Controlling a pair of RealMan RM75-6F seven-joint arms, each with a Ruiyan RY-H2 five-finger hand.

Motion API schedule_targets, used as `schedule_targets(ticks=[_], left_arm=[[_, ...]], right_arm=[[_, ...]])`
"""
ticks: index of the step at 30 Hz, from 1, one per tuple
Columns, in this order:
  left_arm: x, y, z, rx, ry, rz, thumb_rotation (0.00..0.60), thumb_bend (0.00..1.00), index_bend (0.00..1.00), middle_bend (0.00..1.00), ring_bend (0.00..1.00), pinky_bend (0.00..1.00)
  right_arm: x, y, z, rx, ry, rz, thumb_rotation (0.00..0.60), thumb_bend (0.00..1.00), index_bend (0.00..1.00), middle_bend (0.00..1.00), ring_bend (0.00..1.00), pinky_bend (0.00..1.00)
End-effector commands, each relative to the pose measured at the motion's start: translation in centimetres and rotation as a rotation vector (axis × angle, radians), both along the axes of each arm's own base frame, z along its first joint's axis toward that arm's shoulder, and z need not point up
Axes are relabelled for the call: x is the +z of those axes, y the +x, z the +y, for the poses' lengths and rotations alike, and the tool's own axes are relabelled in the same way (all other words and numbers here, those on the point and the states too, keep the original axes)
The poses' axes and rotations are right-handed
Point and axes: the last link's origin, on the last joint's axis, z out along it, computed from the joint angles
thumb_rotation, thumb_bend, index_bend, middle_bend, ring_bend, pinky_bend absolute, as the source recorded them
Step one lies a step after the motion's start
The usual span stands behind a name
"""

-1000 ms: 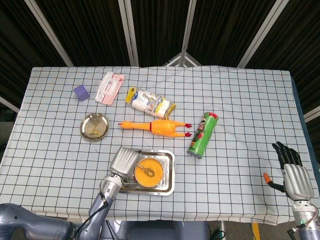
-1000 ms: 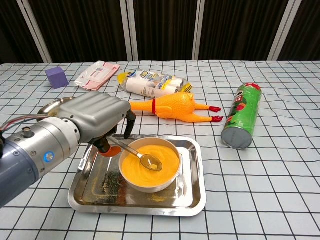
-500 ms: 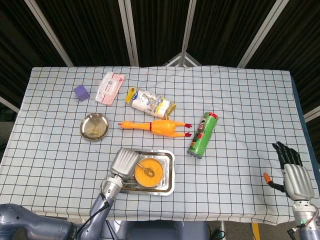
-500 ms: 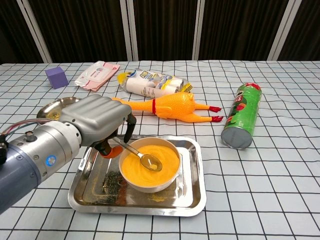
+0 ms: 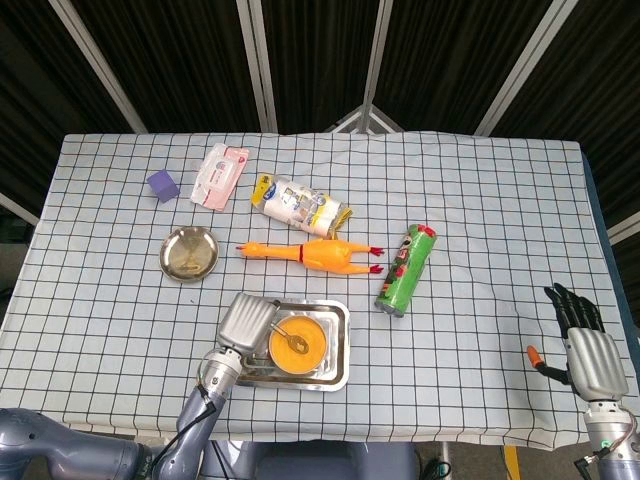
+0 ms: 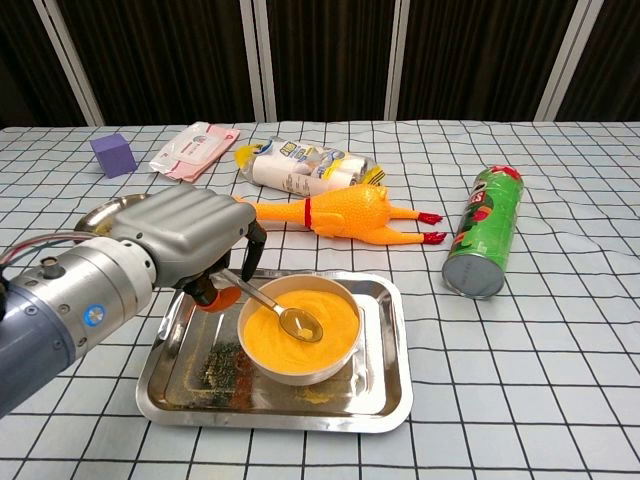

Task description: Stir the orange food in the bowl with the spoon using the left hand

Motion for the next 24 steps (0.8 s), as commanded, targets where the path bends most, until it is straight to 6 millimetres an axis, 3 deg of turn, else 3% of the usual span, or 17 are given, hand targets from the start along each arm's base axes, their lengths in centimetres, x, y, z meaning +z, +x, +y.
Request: schedule_targets(ticks=[1, 24], left_arm=[[0.04, -0.03, 0.0, 0.003, -0.003, 0.0, 0.6, 0.52, 0.51, 0.98, 0.92, 0.91], [0.41, 0.01, -0.01, -0.005, 0.005, -0.007, 0.6, 0.58, 0.61, 0.99, 0.92, 0.91]], right_arm=[[-0.01, 0.02, 0.01, 0.001, 0.001, 0.0, 0.6, 0.37, 0.0, 0.0, 0.0, 0.0], [-0.04, 0.05, 0.04, -0.004, 0.006, -0.001, 0.6, 0.37, 0.0, 0.0, 0.0, 0.0]])
